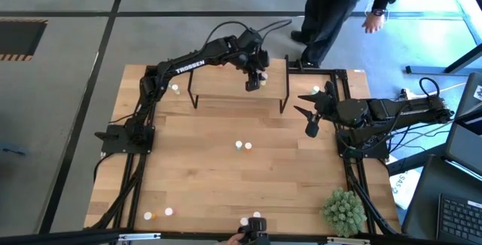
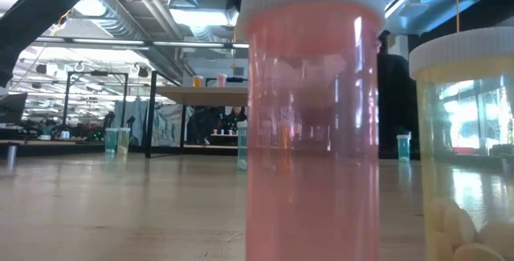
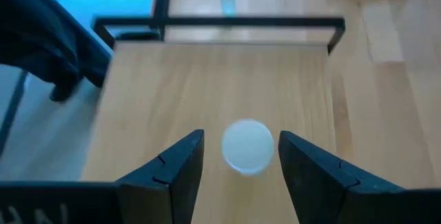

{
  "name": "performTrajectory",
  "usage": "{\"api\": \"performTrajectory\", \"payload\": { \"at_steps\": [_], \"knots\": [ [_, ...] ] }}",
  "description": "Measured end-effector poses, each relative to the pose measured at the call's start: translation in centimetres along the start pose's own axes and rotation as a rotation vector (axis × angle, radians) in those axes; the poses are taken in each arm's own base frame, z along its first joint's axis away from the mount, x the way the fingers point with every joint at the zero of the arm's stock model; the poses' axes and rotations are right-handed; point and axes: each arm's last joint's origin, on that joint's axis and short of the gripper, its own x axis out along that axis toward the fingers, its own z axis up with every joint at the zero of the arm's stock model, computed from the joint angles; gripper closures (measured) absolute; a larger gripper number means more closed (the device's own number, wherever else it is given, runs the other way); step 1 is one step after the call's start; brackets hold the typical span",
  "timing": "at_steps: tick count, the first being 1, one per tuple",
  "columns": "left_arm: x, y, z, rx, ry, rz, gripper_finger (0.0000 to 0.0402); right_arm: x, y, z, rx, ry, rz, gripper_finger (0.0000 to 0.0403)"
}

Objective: Pick and place medicine bottles onto shelf by color
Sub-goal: Put the middle right yellow pill bottle on the shelf

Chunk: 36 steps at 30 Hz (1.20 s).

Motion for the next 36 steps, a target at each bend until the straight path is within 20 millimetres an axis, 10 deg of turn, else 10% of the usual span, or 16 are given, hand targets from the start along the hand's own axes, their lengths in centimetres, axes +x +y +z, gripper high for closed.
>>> {"api": "performTrajectory", "payload": {
  "at_steps": [36],
  "knots": [
    [1.8,0.1,-0.7,-0.024,0.011,-0.028,0.0231,0.0,0.0,-0.1,-0.007,0.005,0.001,0.0226]
  ]
}}
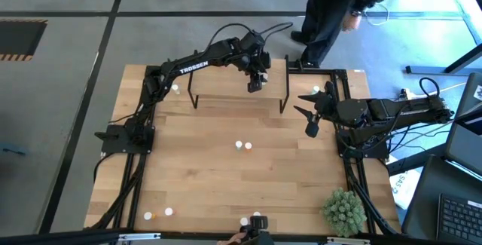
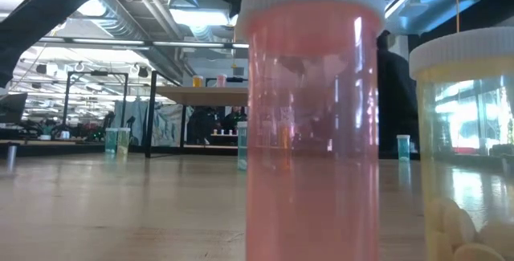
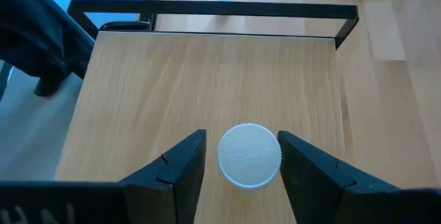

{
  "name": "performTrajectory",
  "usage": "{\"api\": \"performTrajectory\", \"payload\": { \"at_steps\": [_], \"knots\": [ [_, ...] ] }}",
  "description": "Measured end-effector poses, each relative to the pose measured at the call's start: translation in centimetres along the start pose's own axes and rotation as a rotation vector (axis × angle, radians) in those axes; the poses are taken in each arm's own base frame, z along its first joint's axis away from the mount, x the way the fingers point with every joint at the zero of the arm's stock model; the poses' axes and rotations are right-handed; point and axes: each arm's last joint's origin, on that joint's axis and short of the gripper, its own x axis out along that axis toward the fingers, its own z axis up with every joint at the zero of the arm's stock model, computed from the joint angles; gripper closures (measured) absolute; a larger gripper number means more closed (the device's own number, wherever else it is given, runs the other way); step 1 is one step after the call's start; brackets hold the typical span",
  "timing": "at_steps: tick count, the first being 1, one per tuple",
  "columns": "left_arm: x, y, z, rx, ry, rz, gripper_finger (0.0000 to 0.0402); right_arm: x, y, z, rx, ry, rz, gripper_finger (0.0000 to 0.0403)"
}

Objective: Pick and place medicine bottles onto shelf by color
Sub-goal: Put the middle right yellow pill bottle on the shelf

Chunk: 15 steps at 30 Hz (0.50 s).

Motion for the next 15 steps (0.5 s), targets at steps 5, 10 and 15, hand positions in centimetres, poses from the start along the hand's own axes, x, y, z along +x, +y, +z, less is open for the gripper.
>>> {"api": "performTrajectory", "payload": {
  "at_steps": [5,10,15],
  "knots": [
    [0.0,0.0,0.0,0.0,0.0,0.0,0.026,0.01,0.0,-0.01,-0.001,0.001,0.0,0.0226],
    [0.0,0.02,0.0,0.004,0.001,0.006,0.0293,0.0,0.0,-0.01,-0.001,0.001,0.0,0.0226],
    [-0.02,0.05,-0.02,0.025,0.007,0.017,0.0307,0.0,0.0,-0.01,-0.001,0.001,0.0,0.0226]
  ]
}}
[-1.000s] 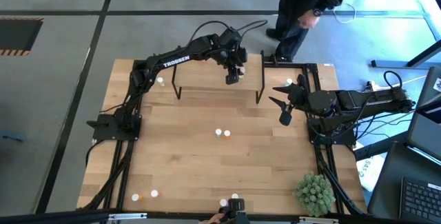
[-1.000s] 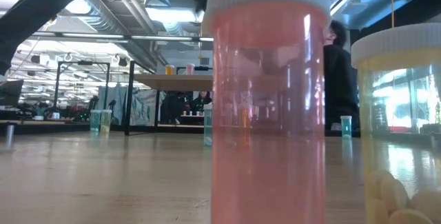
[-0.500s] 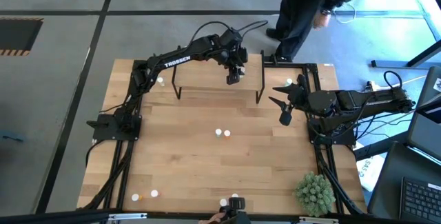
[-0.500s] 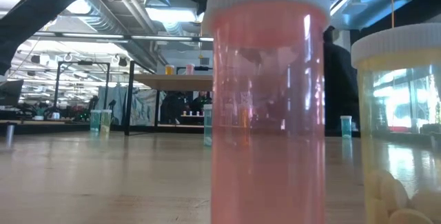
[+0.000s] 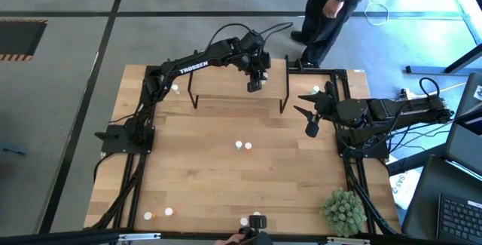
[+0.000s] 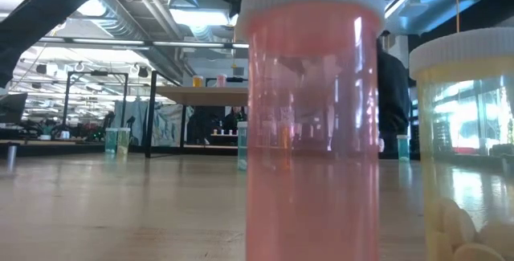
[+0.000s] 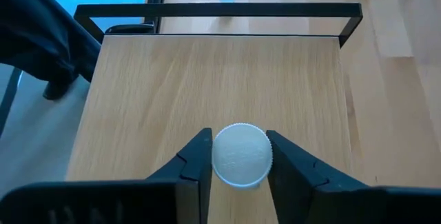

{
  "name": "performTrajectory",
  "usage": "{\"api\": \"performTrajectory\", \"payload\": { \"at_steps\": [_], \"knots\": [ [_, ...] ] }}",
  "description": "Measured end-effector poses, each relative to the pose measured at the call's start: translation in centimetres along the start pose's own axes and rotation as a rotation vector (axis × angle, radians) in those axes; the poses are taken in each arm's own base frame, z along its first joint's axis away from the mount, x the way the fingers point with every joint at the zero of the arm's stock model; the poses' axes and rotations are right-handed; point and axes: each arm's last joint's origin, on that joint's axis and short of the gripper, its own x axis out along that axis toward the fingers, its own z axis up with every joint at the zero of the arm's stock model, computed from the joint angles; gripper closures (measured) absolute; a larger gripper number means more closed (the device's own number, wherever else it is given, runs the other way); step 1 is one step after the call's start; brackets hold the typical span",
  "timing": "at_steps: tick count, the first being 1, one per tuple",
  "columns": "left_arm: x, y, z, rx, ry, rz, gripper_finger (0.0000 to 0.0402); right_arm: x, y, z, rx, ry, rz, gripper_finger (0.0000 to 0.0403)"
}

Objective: Pick and place medicine bottles onto shelf by color
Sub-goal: Put the middle right yellow pill bottle on the shelf

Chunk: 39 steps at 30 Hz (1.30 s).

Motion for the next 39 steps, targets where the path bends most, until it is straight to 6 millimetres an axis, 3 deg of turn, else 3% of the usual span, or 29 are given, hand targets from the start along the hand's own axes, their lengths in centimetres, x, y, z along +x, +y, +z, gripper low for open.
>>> {"api": "performTrajectory", "payload": {
  "at_steps": [9,24,39],
  "knots": [
    [-1.6,1.0,-0.1,-0.023,0.006,0.013,0.0311,0.0,0.0,0.0,0.0,0.0,0.0,0.0226],
    [-4.0,7.0,-3.4,-0.189,0.073,0.111,0.0308,0.0,0.0,0.0,-0.001,0.002,0.0,0.0226],
    [-4.2,7.2,-3.9,-0.203,0.094,0.081,0.0307,0.0,0.0,-0.1,-0.008,0.006,0.0,0.0226]
  ]
}}
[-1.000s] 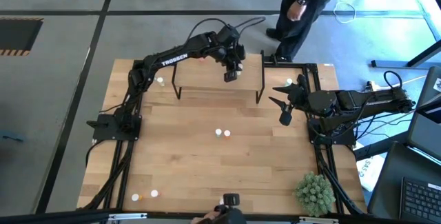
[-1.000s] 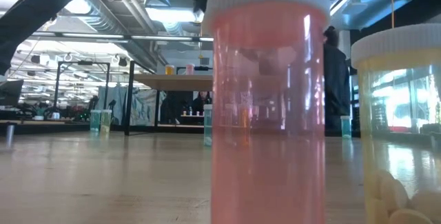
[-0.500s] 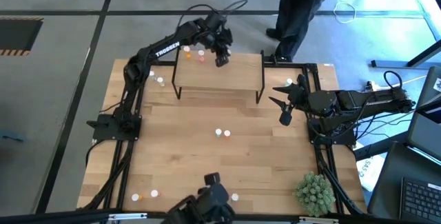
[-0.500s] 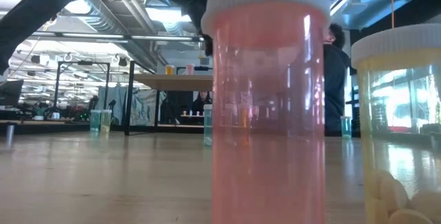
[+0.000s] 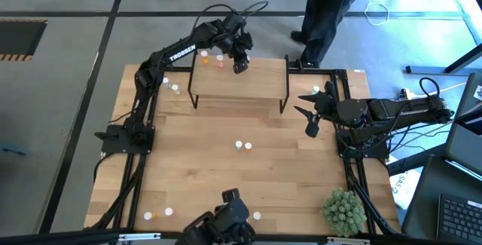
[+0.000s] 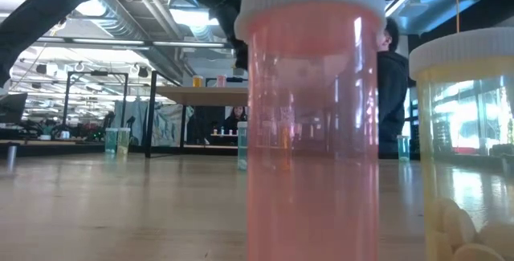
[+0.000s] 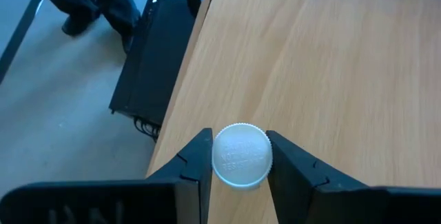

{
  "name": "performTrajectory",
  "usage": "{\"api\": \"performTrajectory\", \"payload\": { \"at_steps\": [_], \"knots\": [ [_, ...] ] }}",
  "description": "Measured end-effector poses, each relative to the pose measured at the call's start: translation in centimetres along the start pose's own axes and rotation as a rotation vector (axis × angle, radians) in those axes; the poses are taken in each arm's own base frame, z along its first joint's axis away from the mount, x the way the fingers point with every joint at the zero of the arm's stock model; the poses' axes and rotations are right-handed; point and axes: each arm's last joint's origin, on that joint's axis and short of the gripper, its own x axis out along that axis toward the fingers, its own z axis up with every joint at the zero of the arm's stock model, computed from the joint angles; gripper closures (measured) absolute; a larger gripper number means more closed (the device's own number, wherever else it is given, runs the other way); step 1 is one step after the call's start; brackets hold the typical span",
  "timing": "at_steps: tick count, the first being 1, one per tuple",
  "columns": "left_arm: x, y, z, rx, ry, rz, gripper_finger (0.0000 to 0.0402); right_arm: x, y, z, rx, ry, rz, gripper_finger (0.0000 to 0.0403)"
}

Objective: Pick and place medicine bottles onto shelf by color
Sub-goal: Put the middle right yellow pill bottle on the shelf

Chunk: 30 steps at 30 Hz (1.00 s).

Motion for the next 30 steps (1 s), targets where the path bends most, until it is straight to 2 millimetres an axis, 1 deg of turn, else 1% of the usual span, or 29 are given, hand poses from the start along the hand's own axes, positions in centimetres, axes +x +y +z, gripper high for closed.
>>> {"api": "performTrajectory", "payload": {
  "at_steps": [8,21,30],
  "knots": [
    [0.0,0.1,0.1,0.002,-0.015,0.005,0.0306,0.0,0.0,0.0,0.005,0.0,0.002,0.0226],
    [0.3,-0.8,0.3,0.014,-0.008,-0.011,0.0306,0.0,0.0,0.0,0.007,0.0,0.002,0.0226],
    [0.4,-1.0,0.2,0.012,0.017,0.001,0.0306,0.0,0.0,0.0,0.004,0.0,0.002,0.0226]
  ]
}}
